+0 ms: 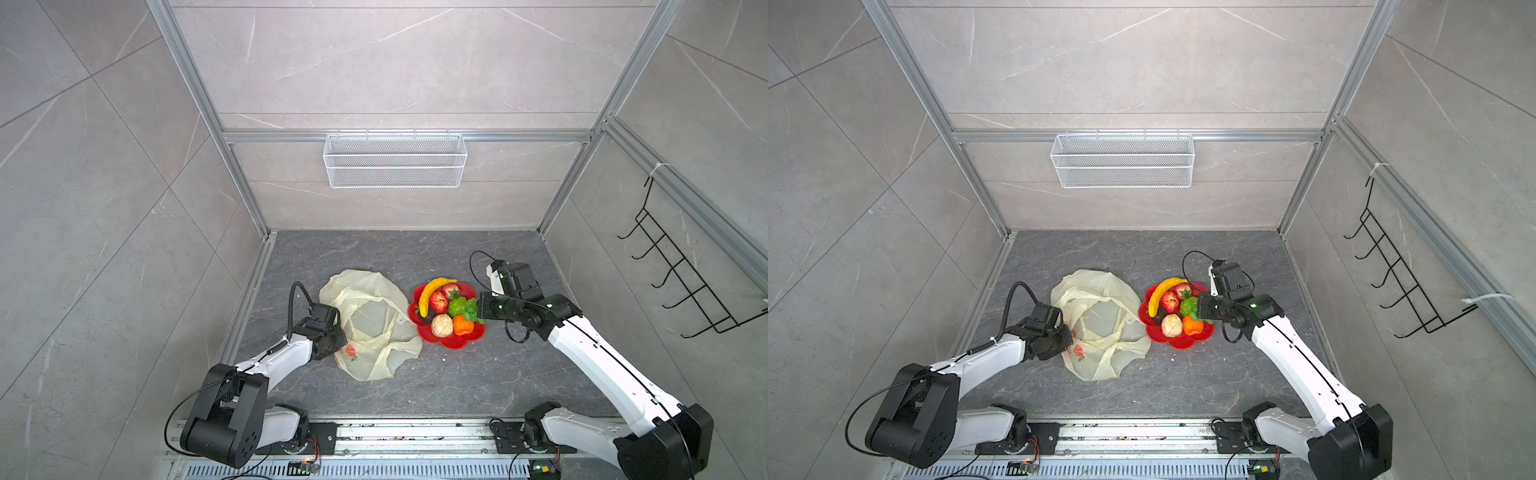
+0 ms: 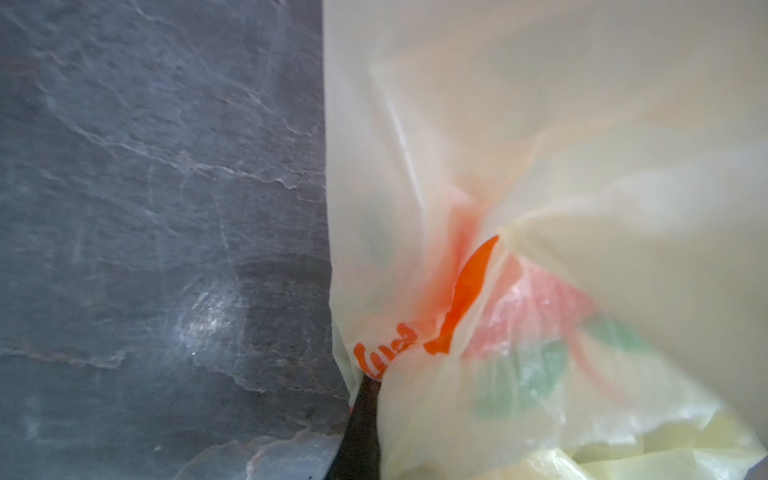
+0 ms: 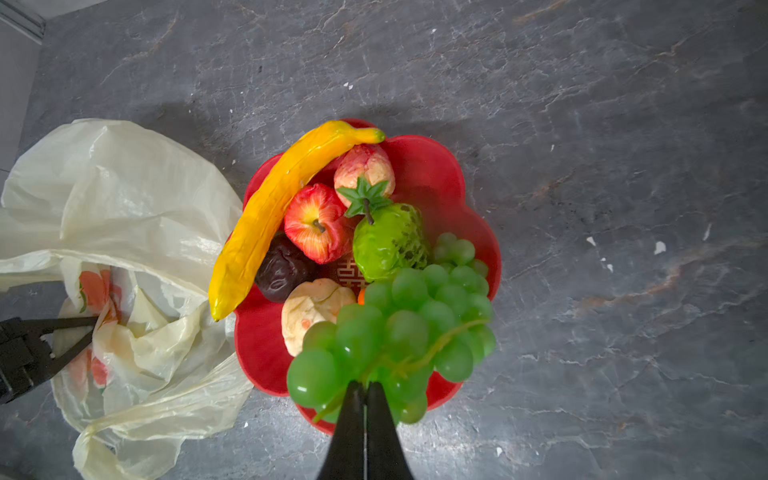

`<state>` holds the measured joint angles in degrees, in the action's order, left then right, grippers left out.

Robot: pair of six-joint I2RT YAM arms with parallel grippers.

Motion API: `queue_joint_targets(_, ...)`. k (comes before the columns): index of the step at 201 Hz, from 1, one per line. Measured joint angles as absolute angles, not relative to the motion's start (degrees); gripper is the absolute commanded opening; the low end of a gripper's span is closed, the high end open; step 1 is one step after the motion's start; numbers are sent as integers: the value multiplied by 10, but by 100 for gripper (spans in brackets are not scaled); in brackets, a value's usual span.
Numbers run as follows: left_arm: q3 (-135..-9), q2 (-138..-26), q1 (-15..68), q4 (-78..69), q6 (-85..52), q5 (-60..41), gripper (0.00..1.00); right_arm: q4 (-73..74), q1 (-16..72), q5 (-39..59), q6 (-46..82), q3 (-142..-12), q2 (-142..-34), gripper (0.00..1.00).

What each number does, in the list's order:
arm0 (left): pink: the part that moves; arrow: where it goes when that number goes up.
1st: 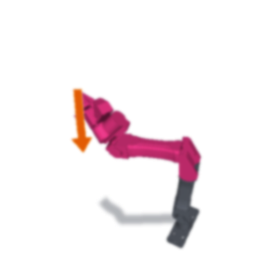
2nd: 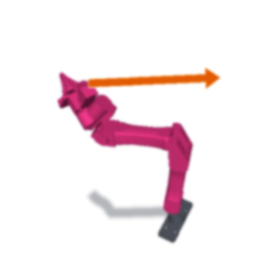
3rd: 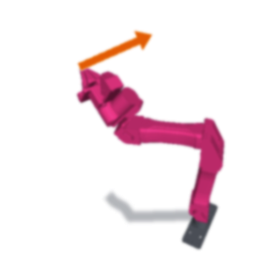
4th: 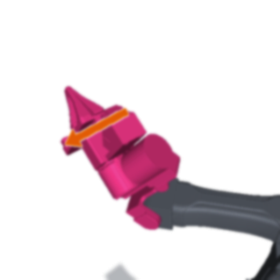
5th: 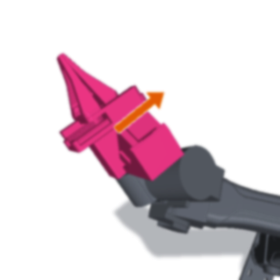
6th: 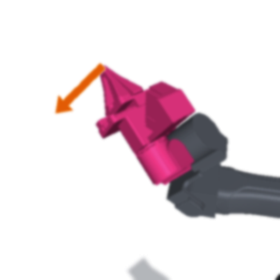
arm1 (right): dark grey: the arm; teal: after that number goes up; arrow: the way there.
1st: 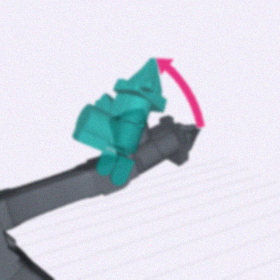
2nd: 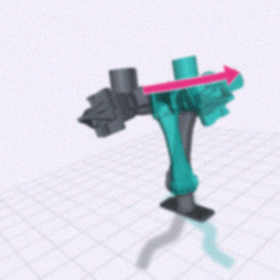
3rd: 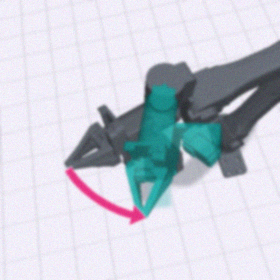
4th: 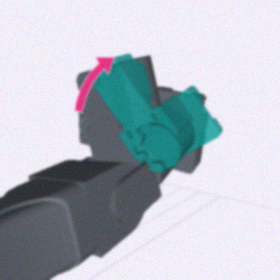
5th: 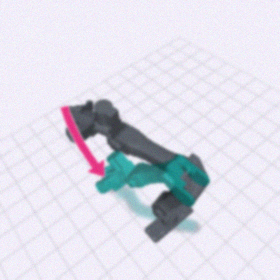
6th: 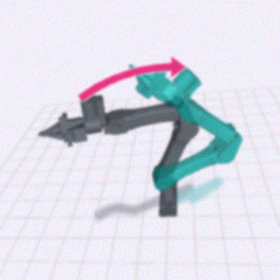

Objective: Take the fake fruits out of the plastic bag
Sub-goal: 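Lower the green grapes onto the bowl fruits with the right gripper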

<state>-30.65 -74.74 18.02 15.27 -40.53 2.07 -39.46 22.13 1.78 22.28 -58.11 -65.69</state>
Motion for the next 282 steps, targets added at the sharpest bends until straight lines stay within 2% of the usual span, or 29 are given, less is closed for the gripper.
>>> queue_joint_targets(72,-309,-751,180,153,-405,21,2,-398,293,24,246,-553,-654,0)
queue_joint_targets(128,-309,-751,181,153,-405,22,2,-383,338,28,260,-551,-698,0)
queue_joint_targets(282,-309,-751,183,153,-405,25,2,-369,359,65,272,-496,-703,0)
